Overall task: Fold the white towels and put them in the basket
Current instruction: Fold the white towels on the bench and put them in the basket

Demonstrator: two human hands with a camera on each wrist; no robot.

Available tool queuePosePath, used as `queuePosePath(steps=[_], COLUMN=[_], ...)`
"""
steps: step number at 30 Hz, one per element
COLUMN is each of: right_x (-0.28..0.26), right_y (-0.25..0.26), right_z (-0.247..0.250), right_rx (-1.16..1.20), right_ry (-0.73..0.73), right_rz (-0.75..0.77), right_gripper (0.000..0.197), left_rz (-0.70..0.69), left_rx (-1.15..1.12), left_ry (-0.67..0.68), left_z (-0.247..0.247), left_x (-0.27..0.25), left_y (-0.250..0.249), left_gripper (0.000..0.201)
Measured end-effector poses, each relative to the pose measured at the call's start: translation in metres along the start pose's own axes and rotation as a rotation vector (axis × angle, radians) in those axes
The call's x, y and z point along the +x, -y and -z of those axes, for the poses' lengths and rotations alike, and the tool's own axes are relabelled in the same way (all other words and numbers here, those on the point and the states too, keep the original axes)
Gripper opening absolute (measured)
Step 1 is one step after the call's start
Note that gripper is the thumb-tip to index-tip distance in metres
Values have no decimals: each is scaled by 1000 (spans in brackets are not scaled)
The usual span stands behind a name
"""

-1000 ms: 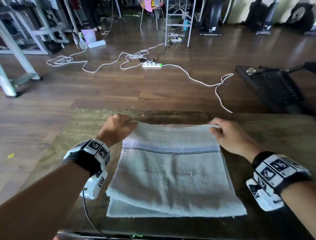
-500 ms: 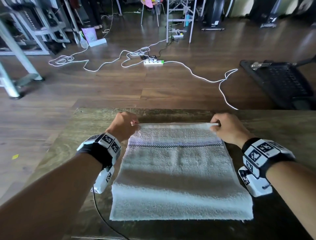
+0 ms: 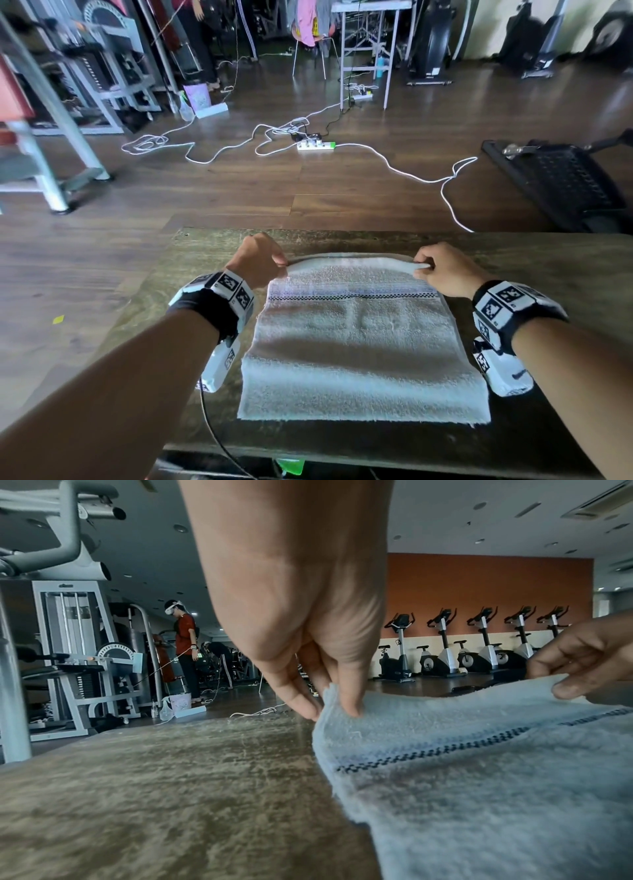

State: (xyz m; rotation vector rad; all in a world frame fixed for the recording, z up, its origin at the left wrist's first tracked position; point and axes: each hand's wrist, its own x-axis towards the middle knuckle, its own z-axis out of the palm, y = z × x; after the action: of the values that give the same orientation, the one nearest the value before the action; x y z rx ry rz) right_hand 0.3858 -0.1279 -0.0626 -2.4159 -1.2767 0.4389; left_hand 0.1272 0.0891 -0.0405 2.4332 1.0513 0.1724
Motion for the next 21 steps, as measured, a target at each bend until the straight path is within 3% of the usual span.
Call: queuePosePath(steps=[11, 21], right_x=[-27, -103], right_y=[6, 45], right_z=[31, 117], right_rx=[259, 400], right_ry=[-312, -399], right_rz=[172, 256], right_gripper=[6, 10], left_rz=[-38, -157], left_rx=[-74, -112], left_ry=[-151, -265], left_z=[37, 124], left_x=[-21, -89], left_y=[-3, -39], left_gripper=[18, 7])
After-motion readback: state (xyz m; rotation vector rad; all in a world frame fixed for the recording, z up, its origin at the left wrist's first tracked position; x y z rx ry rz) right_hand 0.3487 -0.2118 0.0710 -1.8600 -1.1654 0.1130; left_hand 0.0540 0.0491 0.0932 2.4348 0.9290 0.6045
